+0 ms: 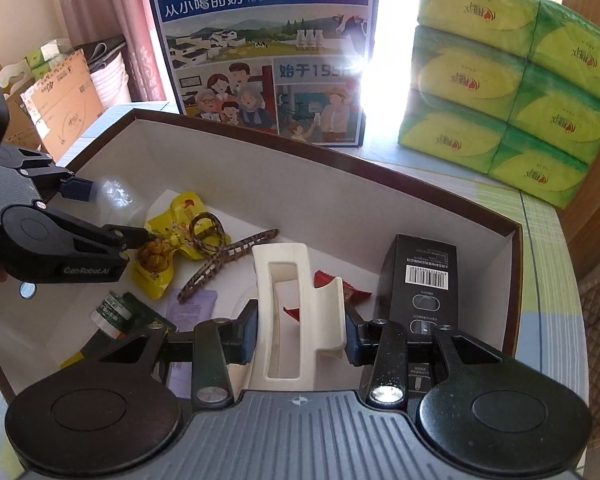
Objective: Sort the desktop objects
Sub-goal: 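Lower into the box and open both tools to release the floss case and clip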
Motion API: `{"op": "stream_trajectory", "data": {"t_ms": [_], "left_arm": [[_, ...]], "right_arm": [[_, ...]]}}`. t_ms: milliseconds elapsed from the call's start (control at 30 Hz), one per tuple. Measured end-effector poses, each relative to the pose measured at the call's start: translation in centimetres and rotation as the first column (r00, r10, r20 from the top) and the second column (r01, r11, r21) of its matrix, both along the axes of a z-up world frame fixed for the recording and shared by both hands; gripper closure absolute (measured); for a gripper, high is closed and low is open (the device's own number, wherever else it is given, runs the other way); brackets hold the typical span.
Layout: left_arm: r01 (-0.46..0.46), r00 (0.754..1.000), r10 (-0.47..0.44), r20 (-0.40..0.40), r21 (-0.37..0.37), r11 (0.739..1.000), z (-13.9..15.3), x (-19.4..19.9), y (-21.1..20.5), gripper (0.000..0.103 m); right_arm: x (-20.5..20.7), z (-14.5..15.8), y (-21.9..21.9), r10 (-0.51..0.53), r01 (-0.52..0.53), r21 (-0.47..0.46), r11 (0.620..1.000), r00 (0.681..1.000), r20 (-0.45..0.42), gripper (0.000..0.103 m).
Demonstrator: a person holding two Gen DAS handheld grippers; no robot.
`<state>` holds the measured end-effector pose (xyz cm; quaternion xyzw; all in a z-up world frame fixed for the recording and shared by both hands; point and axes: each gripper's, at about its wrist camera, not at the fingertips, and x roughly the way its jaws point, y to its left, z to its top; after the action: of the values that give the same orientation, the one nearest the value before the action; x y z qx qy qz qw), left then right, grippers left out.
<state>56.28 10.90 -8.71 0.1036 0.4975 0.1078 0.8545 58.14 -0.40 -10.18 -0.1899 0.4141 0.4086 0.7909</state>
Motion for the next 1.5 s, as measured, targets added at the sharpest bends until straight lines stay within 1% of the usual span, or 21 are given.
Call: {"op": "stream_trajectory", "data": {"t_ms": [67, 200, 633, 1000, 1200, 1267, 1333, 1367, 1433, 1500], "left_arm": [[-0.001, 1.000, 0.001, 0.009, 0.006, 1.000, 0.1, -0.1, 0.0, 0.047], [-0.003, 1.000, 0.004, 0.022, -0.013, 1.000, 0.4, -0.5, 0.2, 0.047], [-0.007, 0.999, 0.008, 0.052, -0.031, 0.999, 1.3, -1.6, 0.0, 0.047], [-0.018, 0.996, 0.025, 0.085, -0.076, 0.997, 1.9, -2.7, 0.0, 0.047], [-0.019, 0.994, 0.029, 0.107, -0.100, 0.995, 2.4, -3.4, -0.1, 0.045], [-0.020, 0.993, 0.033, 0.114, -0.109, 0.994, 2.7, -3.6, -0.1, 0.045], [-0.024, 0.992, 0.039, 0.123, -0.120, 0.992, 3.0, -4.0, -0.1, 0.042], [-0.026, 0.991, 0.042, 0.129, -0.126, 0.992, 3.2, -4.3, -0.2, 0.041], [-0.027, 0.989, 0.047, 0.142, -0.138, 0.990, 3.5, -5.0, -0.3, 0.037], [-0.032, 0.987, 0.055, 0.154, -0.150, 0.988, 3.9, -5.7, -0.4, 0.035]], "right_arm": [[0.0, -0.1, 0.0, 0.001, -0.001, -0.002, 1.000, 1.000, 0.000, 0.064], [-0.1, -0.1, 0.1, 0.006, -0.006, -0.007, 1.000, 1.000, 0.004, 0.065], [-0.3, -0.5, 0.3, 0.032, -0.031, -0.027, 0.999, 0.999, 0.026, 0.064], [-0.3, -1.3, 0.8, 0.056, -0.053, -0.070, 0.996, 0.997, 0.051, 0.064], [-0.2, -1.4, 0.6, 0.064, -0.060, -0.060, 0.996, 0.995, 0.072, 0.064], [-0.3, -1.2, 0.4, 0.066, -0.062, -0.057, 0.996, 0.995, 0.075, 0.059], [-0.6, -0.8, 0.1, 0.069, -0.066, -0.043, 0.997, 0.995, 0.075, 0.046], [-0.8, -0.5, -0.3, 0.069, -0.067, -0.030, 0.997, 0.995, 0.073, 0.042], [-1.4, 0.0, -1.0, 0.067, -0.067, -0.004, 0.998, 0.996, 0.064, 0.030], [-2.1, 0.4, -1.7, 0.058, -0.059, 0.013, 0.998, 0.997, 0.048, 0.022]]}}
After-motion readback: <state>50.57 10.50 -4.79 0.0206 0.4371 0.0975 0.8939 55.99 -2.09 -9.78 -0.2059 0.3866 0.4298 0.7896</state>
